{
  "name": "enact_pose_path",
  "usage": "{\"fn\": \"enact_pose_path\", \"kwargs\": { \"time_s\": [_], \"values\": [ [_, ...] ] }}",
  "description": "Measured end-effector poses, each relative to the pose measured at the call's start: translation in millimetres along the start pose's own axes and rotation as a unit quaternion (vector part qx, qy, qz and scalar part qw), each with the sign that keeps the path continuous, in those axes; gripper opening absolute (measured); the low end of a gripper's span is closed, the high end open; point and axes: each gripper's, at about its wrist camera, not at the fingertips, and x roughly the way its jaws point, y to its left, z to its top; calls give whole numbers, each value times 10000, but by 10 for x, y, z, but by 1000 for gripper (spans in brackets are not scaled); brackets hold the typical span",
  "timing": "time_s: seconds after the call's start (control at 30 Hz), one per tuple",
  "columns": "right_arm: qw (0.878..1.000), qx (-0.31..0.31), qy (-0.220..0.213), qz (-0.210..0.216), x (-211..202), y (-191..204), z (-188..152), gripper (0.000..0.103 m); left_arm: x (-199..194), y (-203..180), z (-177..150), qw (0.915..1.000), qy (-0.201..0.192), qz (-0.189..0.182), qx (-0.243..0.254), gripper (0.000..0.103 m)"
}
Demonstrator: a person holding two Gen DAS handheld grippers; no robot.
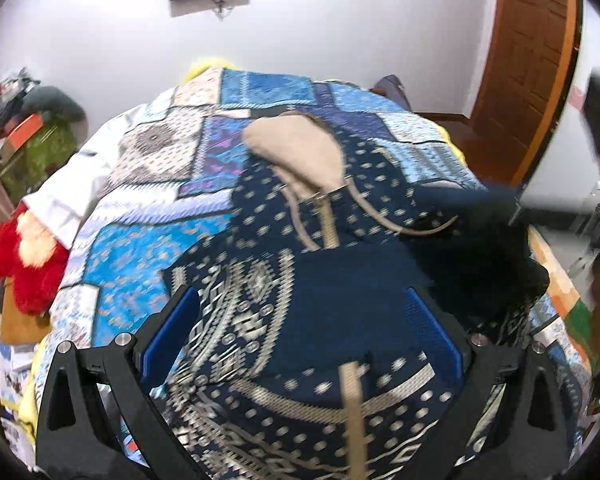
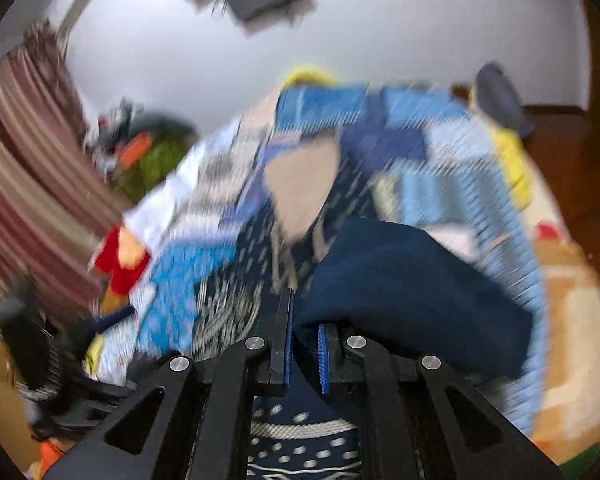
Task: Fold large clothes
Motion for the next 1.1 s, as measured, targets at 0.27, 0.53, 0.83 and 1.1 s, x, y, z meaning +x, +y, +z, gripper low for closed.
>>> {"fn": "enact_pose_path", "kwargs": {
  "time_s": [0.27, 0.53, 0.83, 1.1],
  "values": [
    [9889, 2, 1388, -534, 946, -12, -700, 8, 76, 370, -313, 9988, 378, 64, -314, 103],
    [9760, 575, 2101, -24, 723, -308, -839, 9, 120, 234, -301, 9981, 491, -149, -349, 103],
    [9935, 364, 1019, -359, -380, -615, -799, 9, 223, -678, 55, 9957, 435, -555, 602, 103],
    [9873, 407, 207, -1520, -1079, -1222, -757, 9, 737, -1805, 160, 9774, 755, -975, 1716, 103]
  ]
}}
